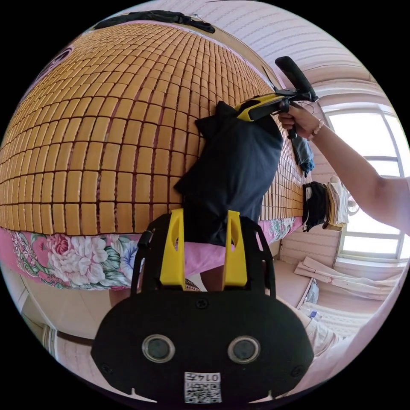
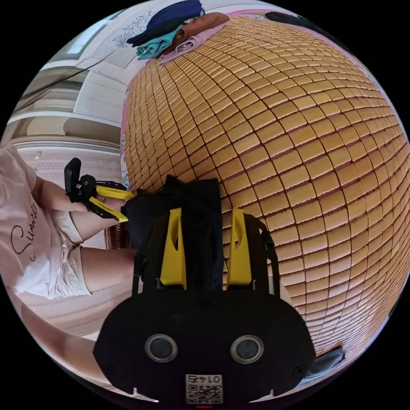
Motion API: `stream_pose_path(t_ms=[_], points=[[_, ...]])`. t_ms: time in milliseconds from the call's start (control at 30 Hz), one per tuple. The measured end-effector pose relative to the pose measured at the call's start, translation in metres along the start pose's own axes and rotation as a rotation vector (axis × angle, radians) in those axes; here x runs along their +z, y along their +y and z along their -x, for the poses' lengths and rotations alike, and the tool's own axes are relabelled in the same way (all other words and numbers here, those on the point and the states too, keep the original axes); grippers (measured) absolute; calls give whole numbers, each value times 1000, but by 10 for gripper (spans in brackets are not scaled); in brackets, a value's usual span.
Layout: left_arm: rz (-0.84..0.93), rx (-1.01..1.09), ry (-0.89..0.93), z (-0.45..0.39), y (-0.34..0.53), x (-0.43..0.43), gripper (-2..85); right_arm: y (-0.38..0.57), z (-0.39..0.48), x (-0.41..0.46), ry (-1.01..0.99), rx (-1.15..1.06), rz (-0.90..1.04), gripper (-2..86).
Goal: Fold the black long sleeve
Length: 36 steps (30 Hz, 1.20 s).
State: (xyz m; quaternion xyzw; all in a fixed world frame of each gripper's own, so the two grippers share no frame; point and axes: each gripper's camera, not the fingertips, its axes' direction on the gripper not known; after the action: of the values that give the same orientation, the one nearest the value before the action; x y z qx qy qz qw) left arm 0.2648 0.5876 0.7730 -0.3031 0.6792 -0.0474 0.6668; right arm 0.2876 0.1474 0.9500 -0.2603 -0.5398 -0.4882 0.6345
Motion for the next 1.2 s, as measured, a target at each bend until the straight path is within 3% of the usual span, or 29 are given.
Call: stream_pose_path(t_ms=[67,200,267,567,733,900,967,1100,1200], points=[[3,0,-42,-8,-5,6,108,-6,-1,4,-123,-3,-3,102],[12,9,-85,-20,-11,11,46,-8,3,4,-116,-6,-47,67],[-2,36,-25,-29,-14,6,6,6,9,-12,-115,14,-173,56],[-29,365,-39,-135,-40,-20,-9,123,49,-55,-25,274,-569,35],[-34,550,35,-229,-89,-6,-9,197,60,-92,95,461,-662,31],[-55,679,258,-371,-177,37,-3,270,17,-179,288,669,-542,40],[-76,648,381,-457,-245,76,12,293,-60,-231,380,775,-382,55],[-134,608,322,-560,-348,158,50,314,-214,-256,576,1053,-191,83],[17,478,309,-583,-387,196,51,327,-255,-224,563,1164,-113,113]])
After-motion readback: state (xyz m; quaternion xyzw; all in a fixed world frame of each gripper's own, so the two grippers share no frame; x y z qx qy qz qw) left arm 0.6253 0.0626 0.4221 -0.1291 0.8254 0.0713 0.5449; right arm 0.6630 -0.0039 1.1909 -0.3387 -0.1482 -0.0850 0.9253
